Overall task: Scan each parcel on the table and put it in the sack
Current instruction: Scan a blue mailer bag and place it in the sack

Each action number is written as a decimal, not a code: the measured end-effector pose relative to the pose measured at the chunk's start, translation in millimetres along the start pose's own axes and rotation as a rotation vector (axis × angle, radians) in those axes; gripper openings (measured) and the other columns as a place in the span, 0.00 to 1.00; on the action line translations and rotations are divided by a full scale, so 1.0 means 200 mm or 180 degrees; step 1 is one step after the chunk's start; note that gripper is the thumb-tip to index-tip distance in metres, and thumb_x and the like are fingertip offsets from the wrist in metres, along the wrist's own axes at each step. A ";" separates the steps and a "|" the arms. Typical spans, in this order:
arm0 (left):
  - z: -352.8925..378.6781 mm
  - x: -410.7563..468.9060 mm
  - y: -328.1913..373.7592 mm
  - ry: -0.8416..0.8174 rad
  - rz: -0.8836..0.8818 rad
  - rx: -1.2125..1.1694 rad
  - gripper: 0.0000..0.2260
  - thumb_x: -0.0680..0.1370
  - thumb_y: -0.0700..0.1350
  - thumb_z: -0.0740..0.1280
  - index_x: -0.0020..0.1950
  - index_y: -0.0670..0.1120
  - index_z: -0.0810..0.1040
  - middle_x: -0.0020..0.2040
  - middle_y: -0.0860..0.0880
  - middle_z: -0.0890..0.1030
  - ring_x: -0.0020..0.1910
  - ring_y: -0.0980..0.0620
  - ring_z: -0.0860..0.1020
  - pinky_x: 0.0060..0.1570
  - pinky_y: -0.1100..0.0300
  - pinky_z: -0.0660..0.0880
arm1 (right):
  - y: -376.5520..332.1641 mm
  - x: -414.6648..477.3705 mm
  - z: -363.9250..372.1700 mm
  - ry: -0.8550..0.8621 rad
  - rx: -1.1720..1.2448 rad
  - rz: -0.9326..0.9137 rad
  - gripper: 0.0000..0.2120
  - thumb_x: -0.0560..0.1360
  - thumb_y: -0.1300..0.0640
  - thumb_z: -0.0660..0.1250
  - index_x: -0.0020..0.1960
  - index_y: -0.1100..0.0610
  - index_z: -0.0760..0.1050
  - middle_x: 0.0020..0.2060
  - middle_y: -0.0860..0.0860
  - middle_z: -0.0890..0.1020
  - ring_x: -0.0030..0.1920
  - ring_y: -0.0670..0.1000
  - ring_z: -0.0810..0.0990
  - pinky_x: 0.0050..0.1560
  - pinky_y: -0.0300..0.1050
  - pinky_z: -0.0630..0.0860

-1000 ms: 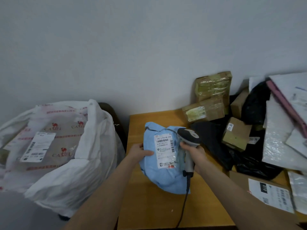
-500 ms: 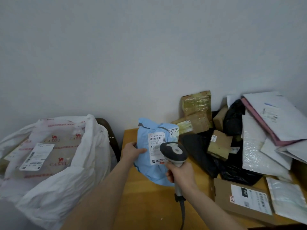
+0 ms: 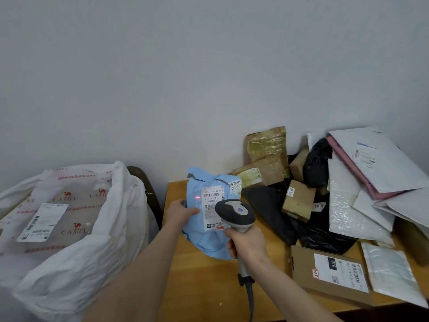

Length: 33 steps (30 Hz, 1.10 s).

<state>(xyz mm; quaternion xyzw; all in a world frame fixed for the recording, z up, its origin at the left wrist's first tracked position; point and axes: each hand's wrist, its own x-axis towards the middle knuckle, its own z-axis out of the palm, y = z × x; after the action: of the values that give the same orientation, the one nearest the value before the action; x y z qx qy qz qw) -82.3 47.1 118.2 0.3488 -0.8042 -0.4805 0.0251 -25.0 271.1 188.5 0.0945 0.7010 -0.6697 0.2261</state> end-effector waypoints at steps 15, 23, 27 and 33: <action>-0.21 -0.14 0.07 0.0346 0.0113 -0.0176 0.15 0.68 0.46 0.77 0.50 0.48 0.77 0.51 0.47 0.82 0.47 0.49 0.80 0.51 0.49 0.79 | -0.10 0.10 0.09 -0.0389 0.0131 -0.0239 0.06 0.72 0.66 0.69 0.36 0.63 0.77 0.26 0.56 0.78 0.26 0.51 0.75 0.32 0.45 0.74; -0.92 -0.21 0.01 0.1346 0.0140 -0.0477 0.19 0.69 0.44 0.75 0.58 0.45 0.76 0.56 0.45 0.80 0.44 0.51 0.77 0.42 0.57 0.75 | -0.29 0.11 0.60 -0.1001 -0.0040 -0.0545 0.06 0.72 0.67 0.69 0.36 0.64 0.77 0.25 0.55 0.79 0.24 0.50 0.75 0.29 0.43 0.74; -1.37 -0.17 -0.07 0.1924 0.0244 -0.0441 0.26 0.70 0.44 0.74 0.66 0.45 0.72 0.61 0.44 0.78 0.53 0.46 0.78 0.52 0.52 0.76 | -0.35 0.11 0.92 -0.1105 -0.0128 -0.0593 0.06 0.70 0.66 0.70 0.35 0.63 0.77 0.24 0.54 0.79 0.24 0.49 0.76 0.30 0.44 0.74; -1.94 0.03 -0.28 0.2385 0.0329 0.0364 0.24 0.72 0.46 0.69 0.67 0.49 0.67 0.54 0.45 0.79 0.44 0.46 0.75 0.43 0.55 0.70 | -0.34 0.21 1.48 -0.0991 -0.0080 -0.0422 0.04 0.73 0.65 0.69 0.40 0.64 0.77 0.26 0.55 0.80 0.25 0.50 0.77 0.30 0.44 0.77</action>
<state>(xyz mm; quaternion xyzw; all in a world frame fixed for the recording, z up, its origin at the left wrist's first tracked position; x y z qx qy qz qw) 88.0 -265.7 280.5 0.4600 -0.7814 -0.2721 0.3220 -35.2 -31.7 230.1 -0.0597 0.6705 -0.6810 0.2885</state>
